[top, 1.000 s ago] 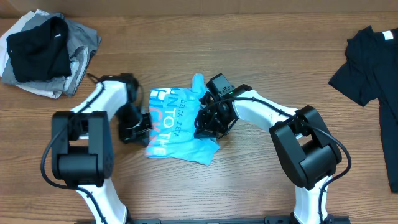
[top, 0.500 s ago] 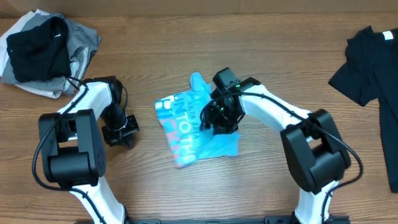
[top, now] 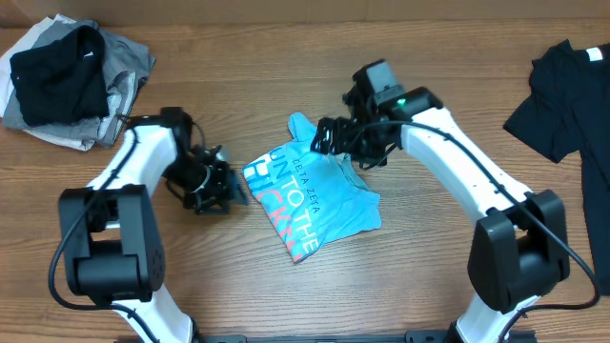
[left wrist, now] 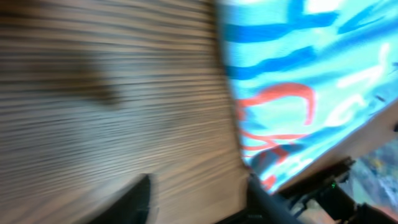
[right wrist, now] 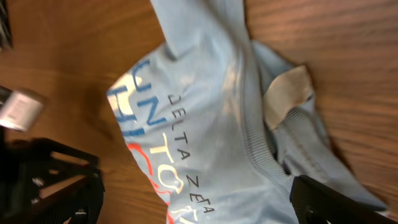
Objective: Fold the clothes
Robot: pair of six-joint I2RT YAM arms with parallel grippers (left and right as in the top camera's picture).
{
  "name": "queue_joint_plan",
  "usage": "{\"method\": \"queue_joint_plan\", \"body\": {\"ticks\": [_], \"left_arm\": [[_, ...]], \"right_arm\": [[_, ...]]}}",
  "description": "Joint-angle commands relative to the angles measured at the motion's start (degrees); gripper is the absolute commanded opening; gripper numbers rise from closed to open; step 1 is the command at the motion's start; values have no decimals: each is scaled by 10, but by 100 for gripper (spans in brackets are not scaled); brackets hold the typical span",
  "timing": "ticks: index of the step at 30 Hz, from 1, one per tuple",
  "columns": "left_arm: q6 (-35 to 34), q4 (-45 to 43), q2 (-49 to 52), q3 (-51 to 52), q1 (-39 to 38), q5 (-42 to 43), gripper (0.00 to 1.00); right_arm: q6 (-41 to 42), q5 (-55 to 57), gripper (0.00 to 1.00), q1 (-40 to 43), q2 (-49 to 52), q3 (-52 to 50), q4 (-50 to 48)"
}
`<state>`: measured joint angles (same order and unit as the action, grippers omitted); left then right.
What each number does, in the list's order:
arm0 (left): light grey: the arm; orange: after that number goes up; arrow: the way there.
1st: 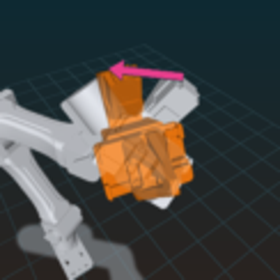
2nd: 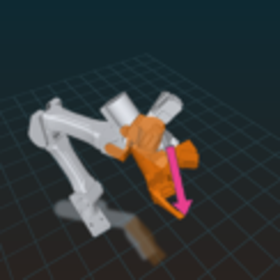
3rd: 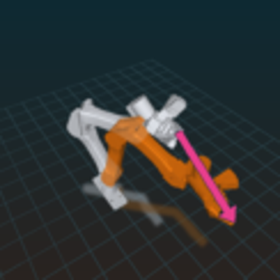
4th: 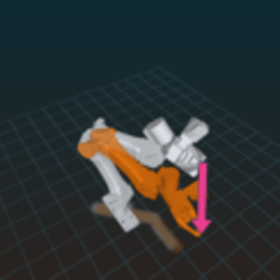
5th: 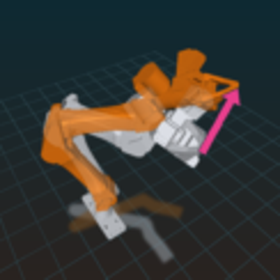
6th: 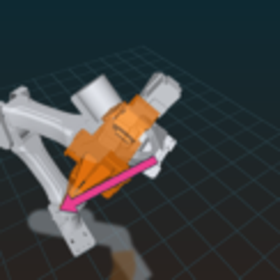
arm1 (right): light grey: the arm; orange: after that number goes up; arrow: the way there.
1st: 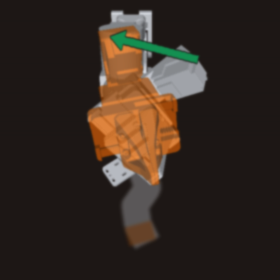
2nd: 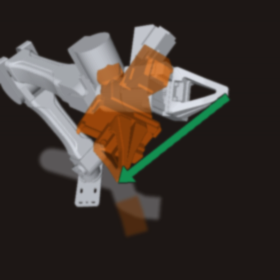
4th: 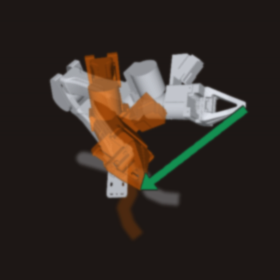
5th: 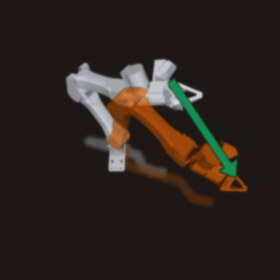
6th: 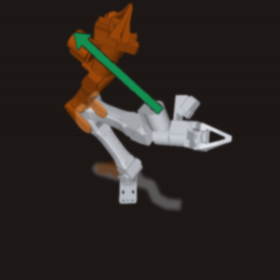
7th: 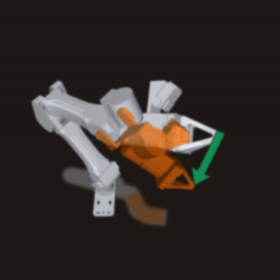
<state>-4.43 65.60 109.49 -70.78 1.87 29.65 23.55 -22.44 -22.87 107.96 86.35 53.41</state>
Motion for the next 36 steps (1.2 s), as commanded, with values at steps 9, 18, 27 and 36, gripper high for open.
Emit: {"method": "queue_joint_plan", "body": {"ticks": [9,18,27,36], "left_arm": [[-126,-148,-9,74,-109,32,100],[-222,-306,-9,155,-109,32,100],[-235,-402,-9,178,-109,18,41],[-217,-480,-9,171,-107,-86,4]], "right_arm": [[-50,-30,100,119,-24,34,45],[-66,-30,100,153,-24,34,65],[-75,-31,100,153,-24,34,73],[-91,-27,100,153,-24,34,98]]}}
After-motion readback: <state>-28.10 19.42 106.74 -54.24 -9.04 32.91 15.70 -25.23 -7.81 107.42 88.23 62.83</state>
